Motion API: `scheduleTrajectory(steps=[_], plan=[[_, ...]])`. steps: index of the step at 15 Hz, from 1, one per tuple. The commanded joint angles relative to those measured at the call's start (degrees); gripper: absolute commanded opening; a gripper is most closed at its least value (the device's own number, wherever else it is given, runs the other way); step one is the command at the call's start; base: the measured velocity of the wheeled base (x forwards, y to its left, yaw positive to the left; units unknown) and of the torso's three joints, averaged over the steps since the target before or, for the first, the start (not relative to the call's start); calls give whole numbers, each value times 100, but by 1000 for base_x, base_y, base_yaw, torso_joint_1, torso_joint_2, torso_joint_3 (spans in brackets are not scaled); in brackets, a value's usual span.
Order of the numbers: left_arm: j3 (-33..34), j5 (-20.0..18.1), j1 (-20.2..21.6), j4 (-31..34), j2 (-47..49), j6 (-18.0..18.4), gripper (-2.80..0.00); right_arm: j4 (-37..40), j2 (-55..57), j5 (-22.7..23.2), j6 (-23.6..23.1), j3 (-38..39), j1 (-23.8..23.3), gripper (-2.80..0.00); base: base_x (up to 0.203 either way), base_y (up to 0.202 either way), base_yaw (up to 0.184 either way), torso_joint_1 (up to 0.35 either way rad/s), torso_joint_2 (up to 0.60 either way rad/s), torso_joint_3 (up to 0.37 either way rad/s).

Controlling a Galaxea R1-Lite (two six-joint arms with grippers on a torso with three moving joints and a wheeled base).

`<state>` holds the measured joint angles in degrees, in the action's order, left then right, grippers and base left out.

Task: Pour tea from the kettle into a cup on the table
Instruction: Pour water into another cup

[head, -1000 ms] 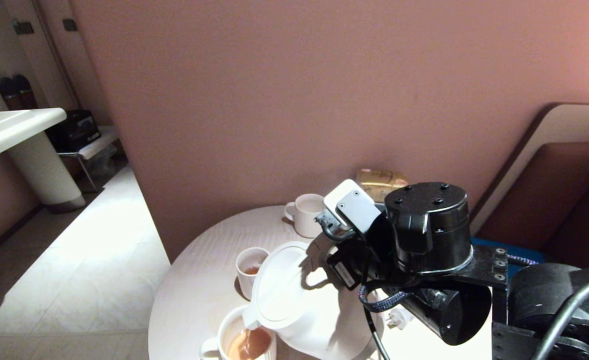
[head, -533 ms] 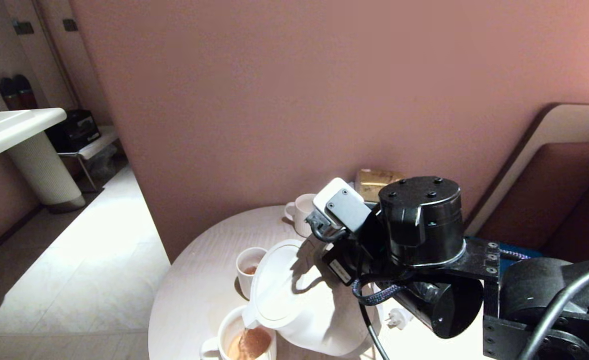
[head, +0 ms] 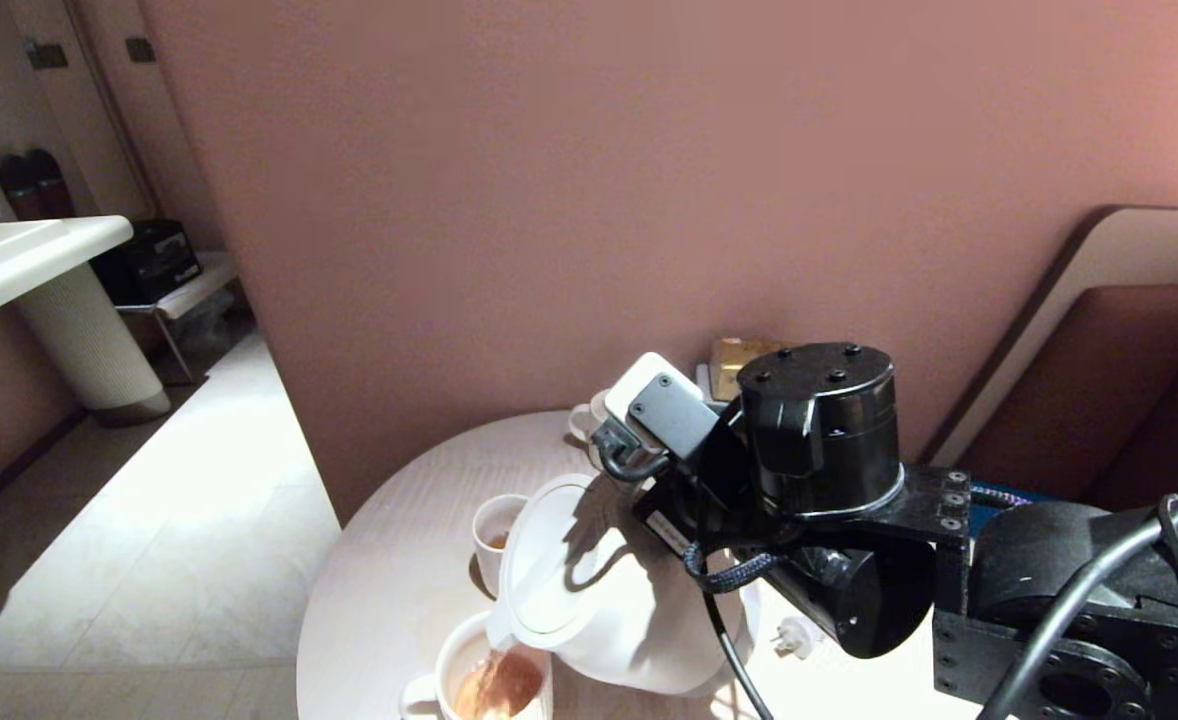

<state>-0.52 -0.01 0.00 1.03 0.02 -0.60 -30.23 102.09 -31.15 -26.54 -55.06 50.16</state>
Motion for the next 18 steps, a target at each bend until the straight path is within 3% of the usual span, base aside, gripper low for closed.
scheduleTrajectory(steps=[1,6,18], plan=[[0,1,0,3,6,-2,-280,-18,83,-21,-45,-66,2,-280,0,0,0,0,0,0],[0,1,-8,1,6,-2,-280,-18,162,-24,-432,-303,-33,-280,0,0,0,0,0,0],[0,1,0,3,6,-2,-280,-25,206,-221,-875,-312,-130,-280,0,0,0,0,0,0]])
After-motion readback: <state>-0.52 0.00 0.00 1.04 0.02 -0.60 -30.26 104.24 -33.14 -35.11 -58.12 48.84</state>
